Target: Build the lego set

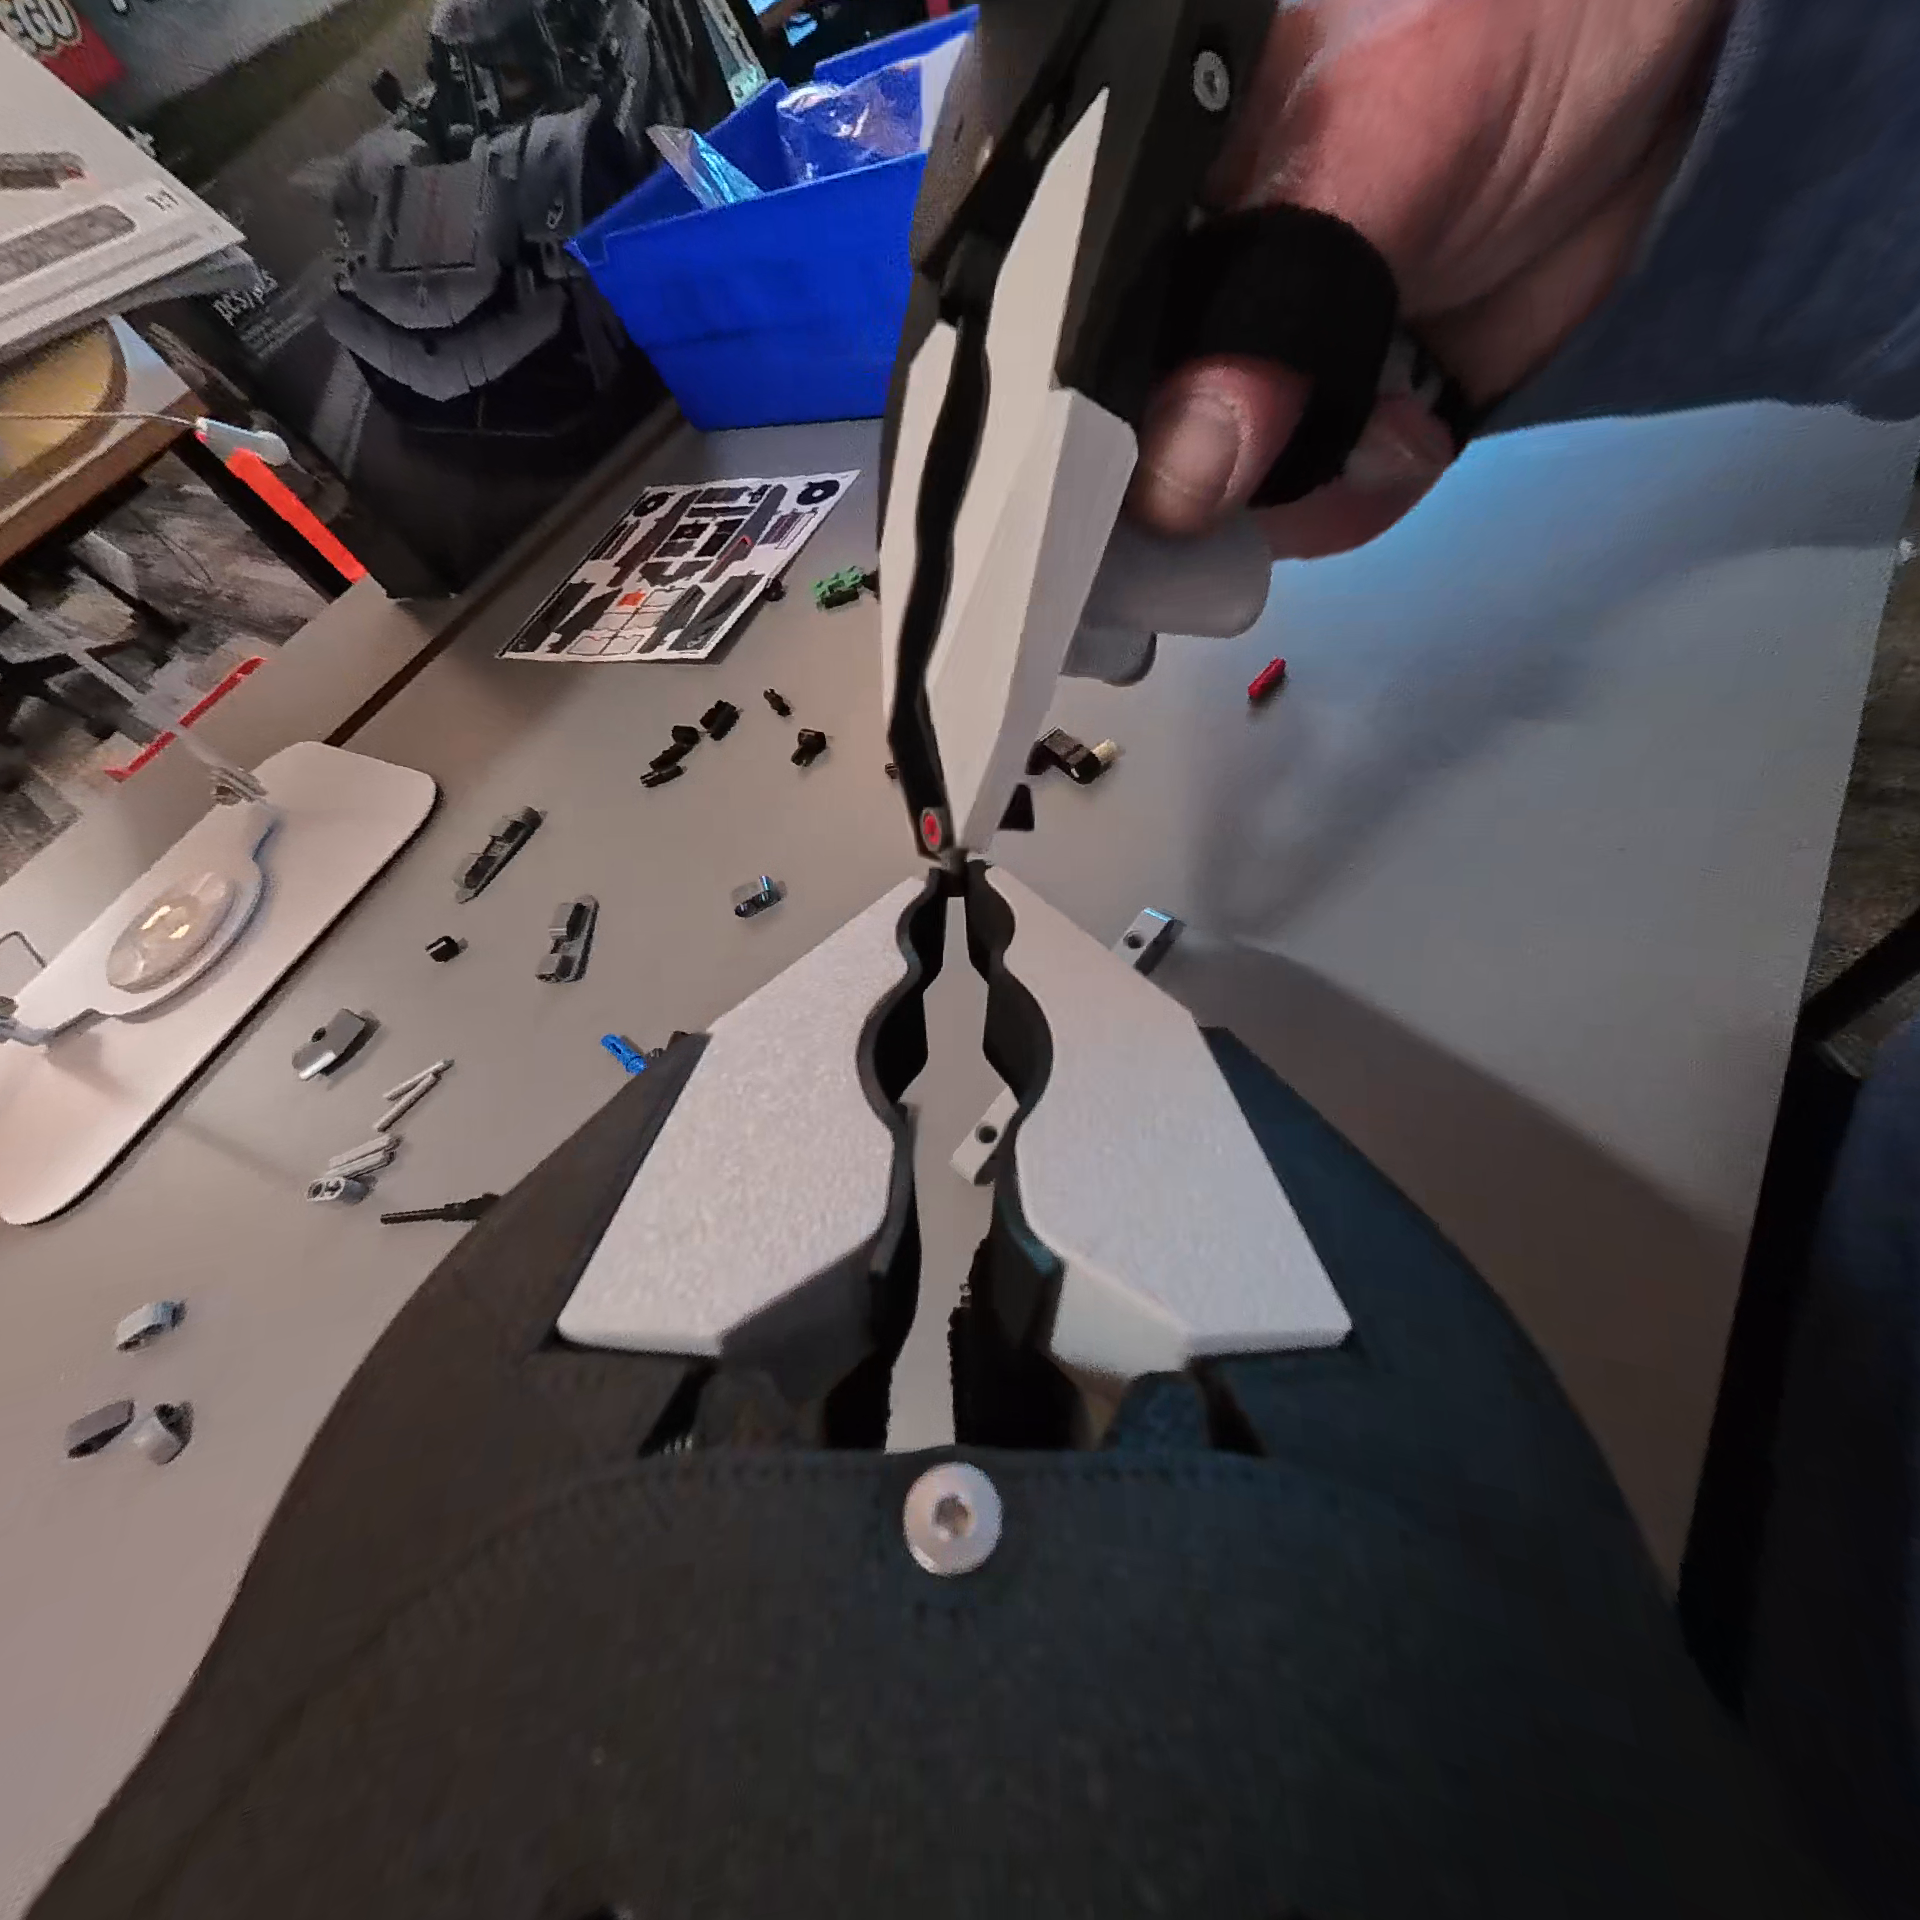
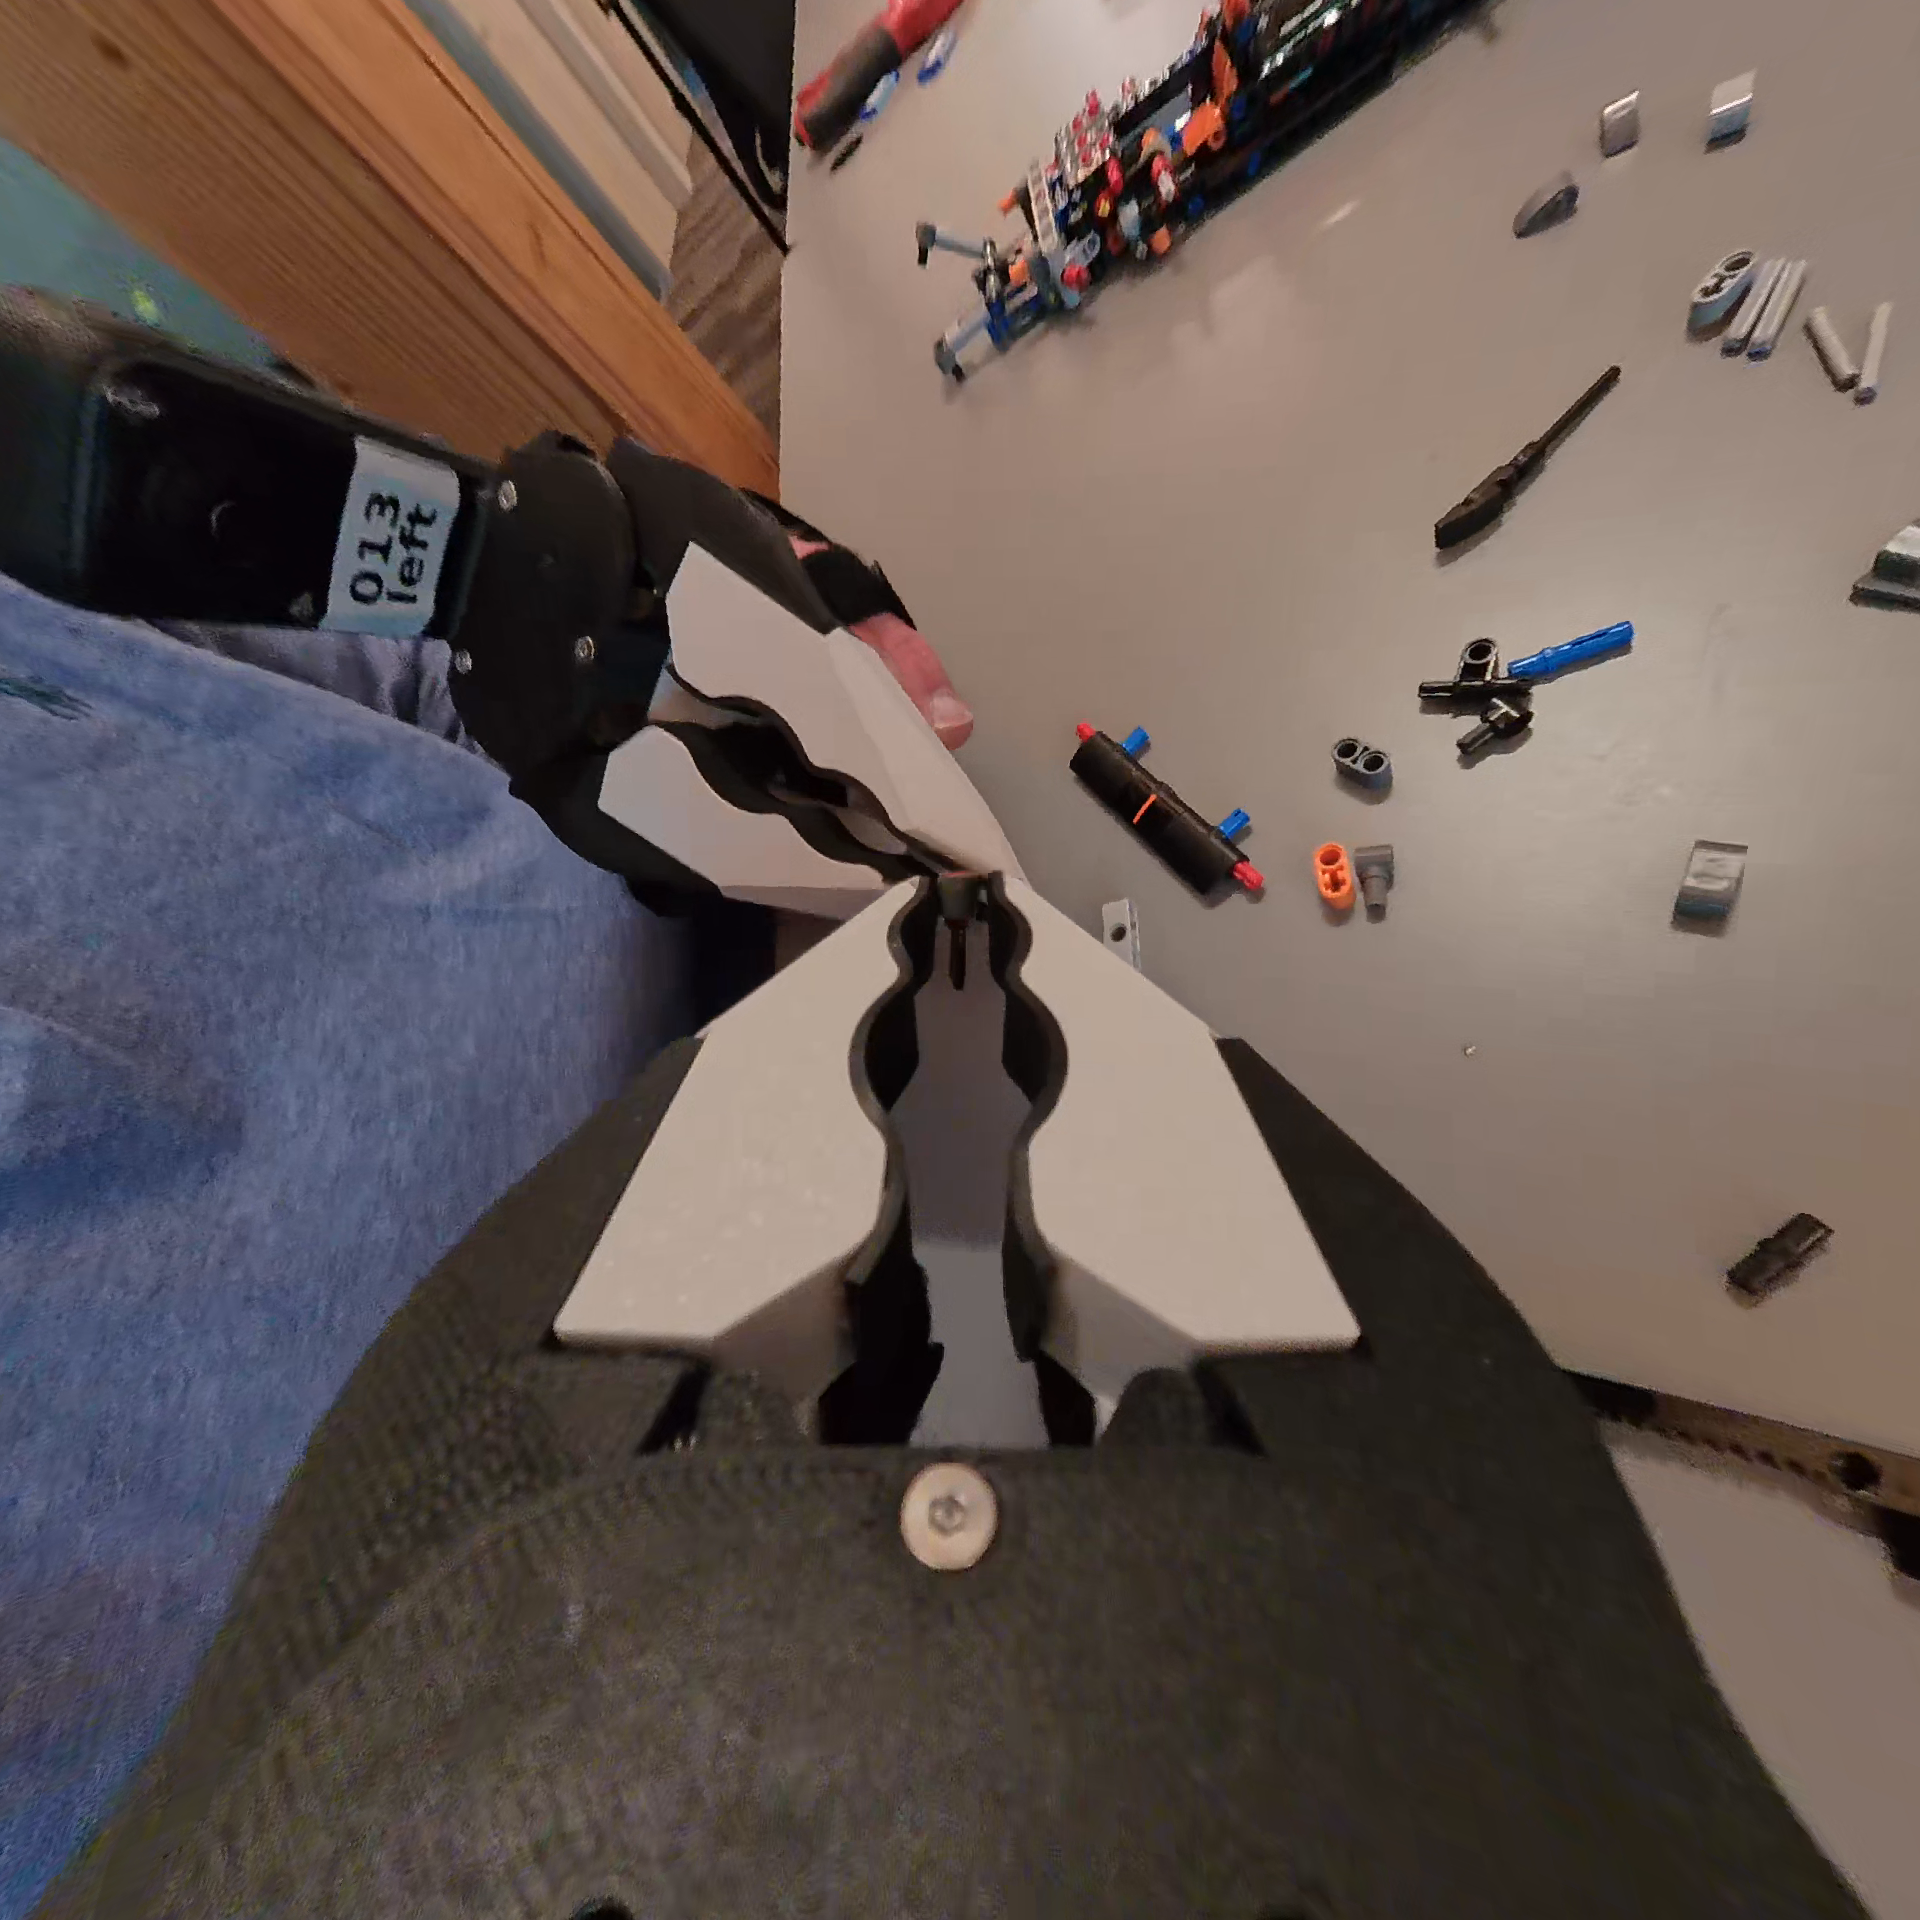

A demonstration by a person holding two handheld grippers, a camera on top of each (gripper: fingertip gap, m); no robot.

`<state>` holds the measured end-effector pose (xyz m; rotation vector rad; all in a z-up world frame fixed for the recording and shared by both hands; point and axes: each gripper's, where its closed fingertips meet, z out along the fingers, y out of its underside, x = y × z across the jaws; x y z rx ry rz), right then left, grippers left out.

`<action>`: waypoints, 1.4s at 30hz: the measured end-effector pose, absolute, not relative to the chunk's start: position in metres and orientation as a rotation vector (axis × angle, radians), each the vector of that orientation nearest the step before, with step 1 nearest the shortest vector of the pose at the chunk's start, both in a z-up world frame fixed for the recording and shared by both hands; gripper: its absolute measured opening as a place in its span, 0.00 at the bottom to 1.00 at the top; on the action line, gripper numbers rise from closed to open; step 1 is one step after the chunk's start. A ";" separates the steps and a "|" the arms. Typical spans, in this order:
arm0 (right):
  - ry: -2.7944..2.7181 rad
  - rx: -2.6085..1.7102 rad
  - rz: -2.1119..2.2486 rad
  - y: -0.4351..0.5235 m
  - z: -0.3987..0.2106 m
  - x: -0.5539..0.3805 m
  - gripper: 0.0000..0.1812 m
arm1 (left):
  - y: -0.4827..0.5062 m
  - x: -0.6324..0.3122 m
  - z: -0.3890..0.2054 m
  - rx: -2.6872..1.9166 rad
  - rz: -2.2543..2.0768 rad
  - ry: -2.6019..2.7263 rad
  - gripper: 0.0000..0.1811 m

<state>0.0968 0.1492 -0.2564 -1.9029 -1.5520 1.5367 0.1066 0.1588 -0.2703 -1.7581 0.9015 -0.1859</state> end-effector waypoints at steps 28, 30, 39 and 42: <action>-2.126 -1.757 0.748 0.147 -0.322 0.106 0.02 | 0.151 0.093 -0.323 -2.073 -0.381 0.863 0.00; -2.141 -1.752 0.719 0.147 -0.325 0.106 0.02 | 0.152 0.092 -0.327 -2.098 -0.392 0.866 0.00; -2.195 -1.745 0.649 0.148 -0.333 0.105 0.02 | 0.152 0.090 -0.337 -2.150 -0.405 0.877 0.00; -2.198 -1.745 0.639 0.149 -0.333 0.104 0.02 | 0.153 0.091 -0.337 -2.155 -0.422 0.870 0.00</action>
